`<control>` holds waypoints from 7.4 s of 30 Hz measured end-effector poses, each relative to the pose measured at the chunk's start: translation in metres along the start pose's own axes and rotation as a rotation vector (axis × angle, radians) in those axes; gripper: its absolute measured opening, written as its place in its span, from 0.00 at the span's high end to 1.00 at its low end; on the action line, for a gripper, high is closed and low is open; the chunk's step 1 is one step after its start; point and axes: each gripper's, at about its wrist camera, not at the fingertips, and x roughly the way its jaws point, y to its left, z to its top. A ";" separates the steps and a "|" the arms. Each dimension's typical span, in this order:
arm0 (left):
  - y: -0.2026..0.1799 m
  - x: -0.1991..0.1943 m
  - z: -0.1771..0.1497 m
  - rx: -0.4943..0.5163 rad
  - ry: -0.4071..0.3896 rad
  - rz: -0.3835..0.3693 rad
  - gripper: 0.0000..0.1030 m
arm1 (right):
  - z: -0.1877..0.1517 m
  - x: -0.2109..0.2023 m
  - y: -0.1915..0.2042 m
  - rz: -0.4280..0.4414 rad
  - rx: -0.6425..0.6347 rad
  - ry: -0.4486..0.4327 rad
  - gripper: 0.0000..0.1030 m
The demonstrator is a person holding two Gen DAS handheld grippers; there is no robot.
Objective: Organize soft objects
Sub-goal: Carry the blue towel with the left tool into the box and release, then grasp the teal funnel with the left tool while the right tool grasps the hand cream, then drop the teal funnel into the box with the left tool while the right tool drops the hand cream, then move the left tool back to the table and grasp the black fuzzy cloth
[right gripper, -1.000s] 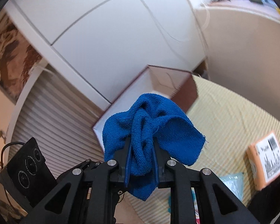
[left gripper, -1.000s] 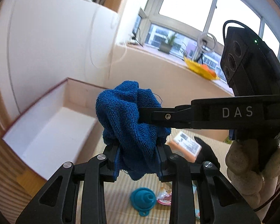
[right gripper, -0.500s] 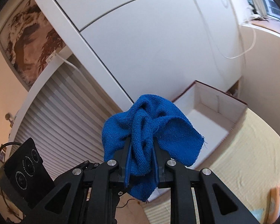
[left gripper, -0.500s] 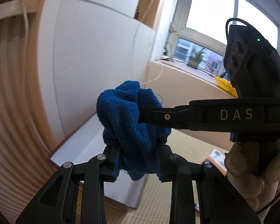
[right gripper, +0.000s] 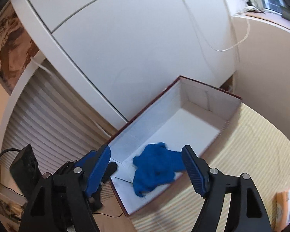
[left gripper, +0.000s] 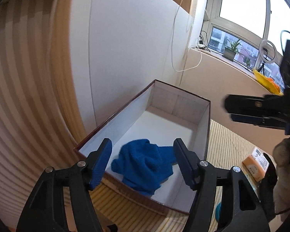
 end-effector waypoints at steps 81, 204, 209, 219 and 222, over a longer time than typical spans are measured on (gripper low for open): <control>-0.162 0.040 -0.144 0.352 0.180 -0.302 0.72 | -0.298 -0.110 -0.096 -0.498 -0.057 0.172 0.74; -0.273 -0.018 -0.153 0.406 0.346 -0.628 0.24 | -0.267 -0.237 -0.237 -0.383 0.449 -0.078 0.29; -0.304 -0.010 -0.139 0.462 0.343 -0.641 0.24 | -0.269 -0.241 -0.253 -0.327 0.496 -0.110 0.29; -0.372 0.021 -0.102 0.575 0.367 -0.651 0.24 | -0.257 -0.227 -0.319 -0.160 0.717 -0.180 0.29; -0.386 0.033 -0.104 0.606 0.399 -0.647 0.24 | -0.252 -0.218 -0.331 -0.131 0.745 -0.181 0.29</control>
